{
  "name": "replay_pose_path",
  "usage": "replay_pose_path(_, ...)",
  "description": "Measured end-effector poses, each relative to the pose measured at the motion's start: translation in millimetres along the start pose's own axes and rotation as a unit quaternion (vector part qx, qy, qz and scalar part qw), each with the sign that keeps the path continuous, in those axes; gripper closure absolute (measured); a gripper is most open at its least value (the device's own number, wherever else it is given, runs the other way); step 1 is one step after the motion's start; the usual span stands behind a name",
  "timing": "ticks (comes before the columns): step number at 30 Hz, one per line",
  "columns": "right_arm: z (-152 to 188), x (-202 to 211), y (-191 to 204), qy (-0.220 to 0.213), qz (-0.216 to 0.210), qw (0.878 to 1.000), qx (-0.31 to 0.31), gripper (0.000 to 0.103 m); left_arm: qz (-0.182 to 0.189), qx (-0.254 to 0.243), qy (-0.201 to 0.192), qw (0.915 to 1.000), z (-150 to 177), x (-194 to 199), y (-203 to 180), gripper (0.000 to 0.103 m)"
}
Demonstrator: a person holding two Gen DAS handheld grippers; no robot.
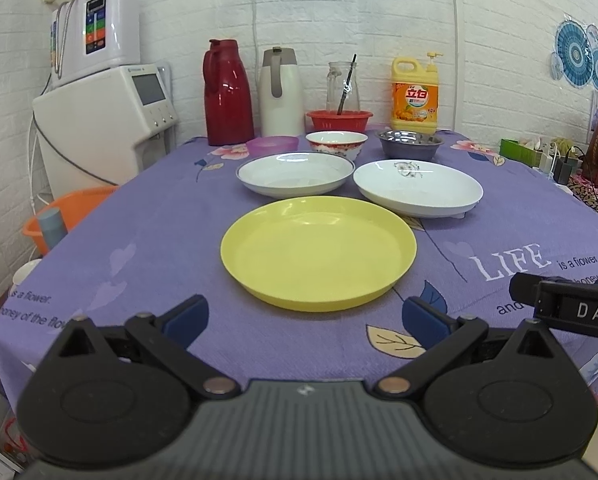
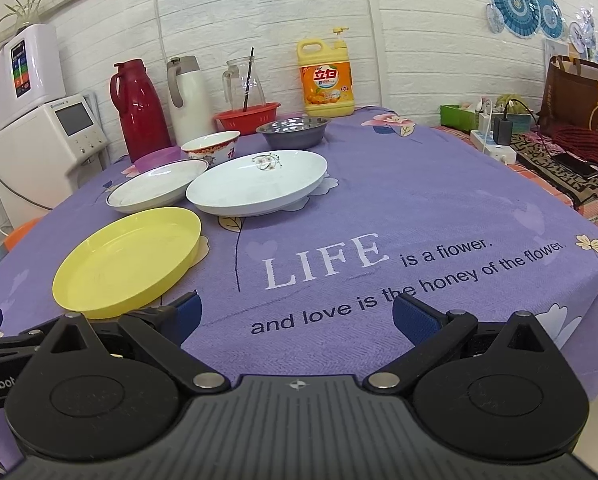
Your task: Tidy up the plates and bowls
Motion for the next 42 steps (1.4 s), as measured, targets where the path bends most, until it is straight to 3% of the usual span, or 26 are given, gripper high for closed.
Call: replay_pose_path(42,5.5,-5.0,7.2,0.011,-0.006,1.0,0.01,0.0,-0.004,-0.005,0.004,1.0,0.1,-2.9,-1.2,0.0)
Point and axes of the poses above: each gripper's, at about its wrist camera, not at the fingertips, and x roughly against the way its jaws point, y to its left, z to its underside, the point moved 10 cm from there along -x, roughly the way its jaws point, and after that the axes turned 15 degrees about y, right-handed, at the moved point
